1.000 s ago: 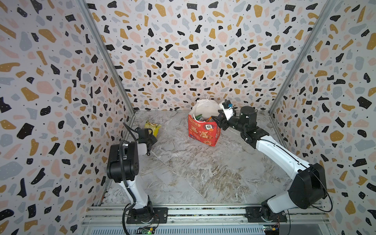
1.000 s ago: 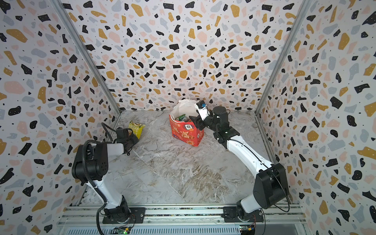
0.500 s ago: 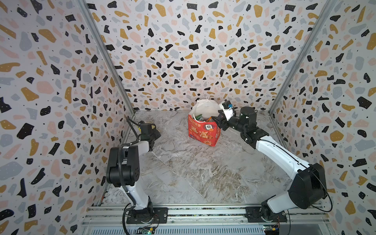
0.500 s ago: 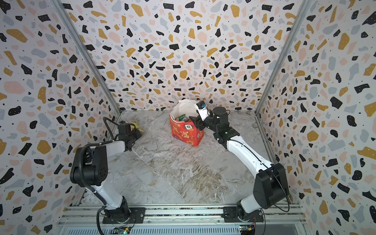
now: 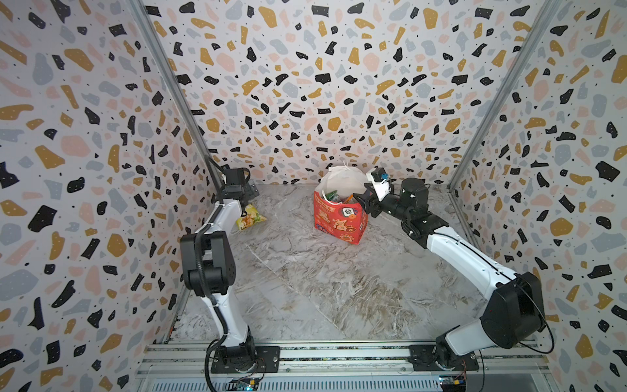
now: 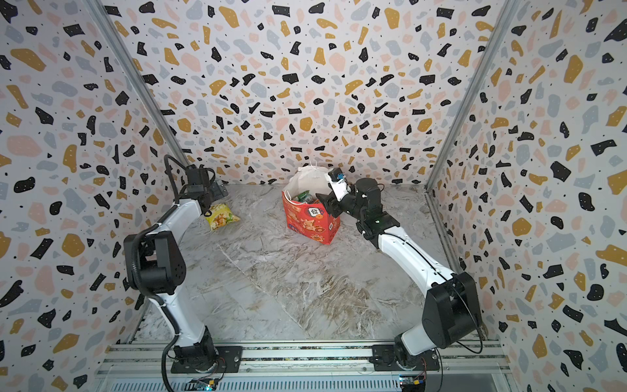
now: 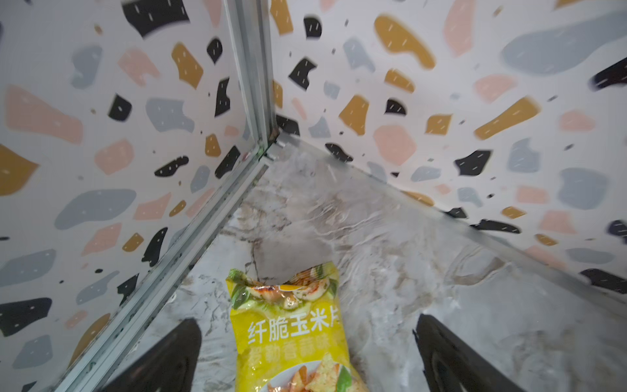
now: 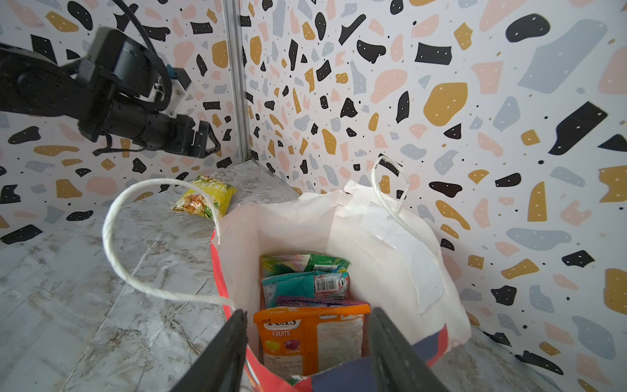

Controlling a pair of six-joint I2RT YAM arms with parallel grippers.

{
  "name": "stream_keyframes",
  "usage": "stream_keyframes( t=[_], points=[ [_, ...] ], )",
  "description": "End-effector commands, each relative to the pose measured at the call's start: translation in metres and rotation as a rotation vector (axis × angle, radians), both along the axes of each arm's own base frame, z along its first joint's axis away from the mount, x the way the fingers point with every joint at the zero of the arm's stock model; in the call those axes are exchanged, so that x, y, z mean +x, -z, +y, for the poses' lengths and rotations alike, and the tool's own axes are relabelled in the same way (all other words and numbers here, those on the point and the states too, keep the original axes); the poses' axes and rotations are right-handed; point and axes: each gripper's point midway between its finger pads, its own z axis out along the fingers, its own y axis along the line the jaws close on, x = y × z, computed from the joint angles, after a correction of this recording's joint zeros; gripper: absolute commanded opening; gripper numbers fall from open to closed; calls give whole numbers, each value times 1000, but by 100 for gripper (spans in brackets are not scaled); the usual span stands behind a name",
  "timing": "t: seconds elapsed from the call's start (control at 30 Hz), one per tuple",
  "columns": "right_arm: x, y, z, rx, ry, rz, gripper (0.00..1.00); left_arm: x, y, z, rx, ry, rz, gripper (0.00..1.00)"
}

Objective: Take the snacks out of the paper bag
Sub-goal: Rotate the snack at the top-left of the table.

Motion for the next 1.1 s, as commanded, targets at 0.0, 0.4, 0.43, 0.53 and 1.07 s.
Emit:
stream_keyframes(
  t=[0.0, 0.4, 0.43, 0.53, 1.07],
  points=[
    [-3, -20, -7, 17, 20, -47, 59, -5, 19, 13, 51, -34, 113, 100],
    [0, -18, -13, 21, 21, -46, 59, 23, 71, 15, 29, -32, 195, 100],
    [-1, -18, -13, 21, 20, -46, 59, 25, 76, 15, 29, -31, 201, 100],
    [-1, -17, -14, 21, 19, -47, 59, 29, 90, 13, 18, -19, 221, 100],
    [1, -14, -17, 18, 27, -43, 60, 50, 104, -21, 26, 294, 245, 97]
  ],
)
